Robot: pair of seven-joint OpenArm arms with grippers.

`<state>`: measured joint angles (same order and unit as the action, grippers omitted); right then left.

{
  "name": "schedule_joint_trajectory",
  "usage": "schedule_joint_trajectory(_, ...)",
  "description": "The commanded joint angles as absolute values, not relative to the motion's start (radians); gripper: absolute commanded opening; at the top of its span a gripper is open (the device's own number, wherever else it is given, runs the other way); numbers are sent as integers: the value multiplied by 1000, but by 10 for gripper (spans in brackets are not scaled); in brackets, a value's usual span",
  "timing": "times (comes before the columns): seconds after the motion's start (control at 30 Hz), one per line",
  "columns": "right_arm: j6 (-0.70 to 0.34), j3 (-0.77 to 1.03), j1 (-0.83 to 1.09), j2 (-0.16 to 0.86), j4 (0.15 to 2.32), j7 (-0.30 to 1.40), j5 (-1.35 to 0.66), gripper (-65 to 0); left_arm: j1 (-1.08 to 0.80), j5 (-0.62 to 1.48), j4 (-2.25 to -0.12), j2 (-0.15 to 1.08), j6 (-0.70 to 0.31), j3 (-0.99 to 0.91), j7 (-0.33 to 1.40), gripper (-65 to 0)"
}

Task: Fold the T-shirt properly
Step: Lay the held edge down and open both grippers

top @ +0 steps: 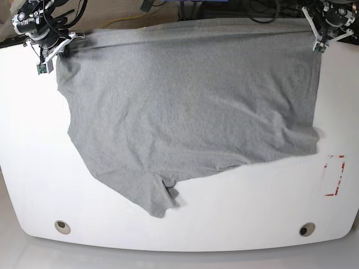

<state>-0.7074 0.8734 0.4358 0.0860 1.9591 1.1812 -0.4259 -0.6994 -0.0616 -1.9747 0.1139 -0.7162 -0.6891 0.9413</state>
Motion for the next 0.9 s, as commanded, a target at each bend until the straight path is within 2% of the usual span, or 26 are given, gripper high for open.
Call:
schedule_joint_trajectory(0.0,-698,894,449,107,1979,1161,-404,-650,-705,-97,-1977,117,-698,-730,928,-649)
schedule_joint_trajectory(0.33,-698,898,446,99,1979,1162,-404,-650,-696,-88,-2015,113,-698,-768,924,-650)
schedule_joint_trajectory(0.5,-698,898,409,101,1975,1162,-404,-650,-598,38,-2015,77,-698,-888,923,-650)
schedule_joint_trajectory(0.87,-698,891,275,99,1923,1162,-398,-650,-386,10,-1992,88,-698,-846,926,-649)
